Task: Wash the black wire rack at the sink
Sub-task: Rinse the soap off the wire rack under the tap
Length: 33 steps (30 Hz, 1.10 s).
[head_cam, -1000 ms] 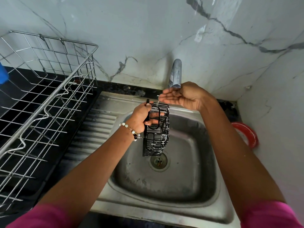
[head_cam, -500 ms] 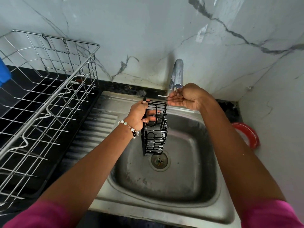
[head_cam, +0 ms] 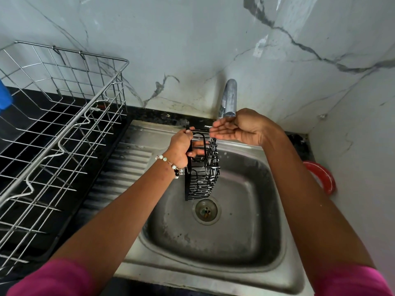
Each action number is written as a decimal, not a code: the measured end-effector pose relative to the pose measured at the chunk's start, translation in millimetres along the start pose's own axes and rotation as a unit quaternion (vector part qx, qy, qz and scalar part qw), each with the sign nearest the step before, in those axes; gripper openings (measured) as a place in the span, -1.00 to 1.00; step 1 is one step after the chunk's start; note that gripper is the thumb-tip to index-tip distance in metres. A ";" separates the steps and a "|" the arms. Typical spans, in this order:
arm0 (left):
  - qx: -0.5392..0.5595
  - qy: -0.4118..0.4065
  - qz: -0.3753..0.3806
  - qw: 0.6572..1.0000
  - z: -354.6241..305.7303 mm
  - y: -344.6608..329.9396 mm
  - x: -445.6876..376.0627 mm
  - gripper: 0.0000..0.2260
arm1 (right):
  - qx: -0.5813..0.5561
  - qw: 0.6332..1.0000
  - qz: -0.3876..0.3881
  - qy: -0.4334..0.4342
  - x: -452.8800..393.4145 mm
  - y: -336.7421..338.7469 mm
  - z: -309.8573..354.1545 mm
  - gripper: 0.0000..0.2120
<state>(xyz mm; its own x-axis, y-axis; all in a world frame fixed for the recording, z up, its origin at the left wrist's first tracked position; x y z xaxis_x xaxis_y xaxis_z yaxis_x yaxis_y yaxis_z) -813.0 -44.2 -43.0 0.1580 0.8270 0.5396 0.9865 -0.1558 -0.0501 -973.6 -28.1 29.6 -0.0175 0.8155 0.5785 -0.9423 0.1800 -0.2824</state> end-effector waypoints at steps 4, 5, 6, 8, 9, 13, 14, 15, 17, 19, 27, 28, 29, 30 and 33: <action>0.010 -0.001 0.005 1.000 -0.3 -0.4 0.5 -0.81 | 0.021 1.000 -0.010 0.003 -2.1 0.4 0.4 -0.66; 0.014 -0.002 0.006 1.000 -0.3 -0.3 0.5 -0.81 | -0.005 1.000 0.002 0.000 -3.1 -0.2 -0.2 -0.64; 0.017 -0.003 0.006 1.000 -0.5 0.1 0.7 -0.80 | -0.020 1.000 0.009 -0.001 -4.5 -0.7 -0.9 -0.63; 0.017 -0.003 0.008 1.000 -0.4 0.8 2.1 -0.80 | -0.004 1.000 -0.003 0.006 -6.2 0.7 -1.6 -0.66; 0.017 -0.002 0.008 1.000 -0.2 0.5 3.1 -0.79 | 0.003 1.000 -0.005 0.011 -6.3 1.5 -1.9 -0.68; 0.021 0.003 0.012 1.000 -0.6 -1.4 6.9 -0.76 | -0.025 1.000 0.005 0.010 -10.8 6.1 -5.0 -0.69; 0.021 0.005 0.012 1.000 -0.7 -1.5 8.1 -0.76 | -0.009 1.000 -0.006 0.014 -11.1 7.1 -5.4 -0.71; 0.020 0.006 0.012 1.000 -0.5 -1.5 9.2 -0.75 | 0.014 1.000 -0.017 0.019 -10.7 7.9 -5.3 -0.74; 0.015 0.006 0.011 1.000 -0.5 -1.5 10.3 -0.75 | 0.024 0.999 -0.008 0.023 -8.9 7.3 -4.9 -0.74; 0.014 0.008 0.007 1.000 -0.7 -1.1 10.9 -0.75 | -0.040 0.998 0.046 0.021 -8.5 4.5 -5.8 -0.69; 0.050 0.010 -0.010 0.999 -3.2 2.6 18.4 -0.80 | -0.049 0.995 0.070 0.049 -33.7 -9.3 -18.0 -0.70; 0.058 0.012 -0.012 0.998 -3.0 3.7 18.8 -0.80 | -0.050 0.994 0.080 0.048 -36.7 -13.3 -17.8 -0.71; 0.066 0.016 -0.014 0.998 -2.5 5.1 19.0 -0.78 | -0.053 0.993 0.090 0.050 -38.8 -18.1 -16.9 -0.73; 0.074 0.021 -0.013 0.997 -1.9 6.3 19.7 -0.78 | -0.051 0.993 0.095 0.053 -41.4 -21.9 -16.1 -0.74; 0.095 0.031 -0.015 0.995 -0.9 9.1 20.8 -0.80 | -0.031 0.994 0.081 0.064 -49.9 -27.5 -17.6 -0.78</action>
<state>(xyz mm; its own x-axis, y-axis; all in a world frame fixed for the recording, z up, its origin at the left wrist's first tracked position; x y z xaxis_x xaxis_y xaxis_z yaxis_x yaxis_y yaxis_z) -800.8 -28.9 -31.5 0.1307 0.7945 0.5930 0.9819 -0.0210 -0.1883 -940.9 -64.1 -5.0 -0.1202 0.8990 0.4210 -0.9086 0.0713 -0.4116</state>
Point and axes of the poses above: each hand's wrist, its own x-axis away from the middle knuckle, its own y-axis out of the back of the hand, z = x × y, the point moved 3 cm from there along -x, towards the middle knuckle, and after that the axes turned 15 degrees about -x, right-handed, at the moved point
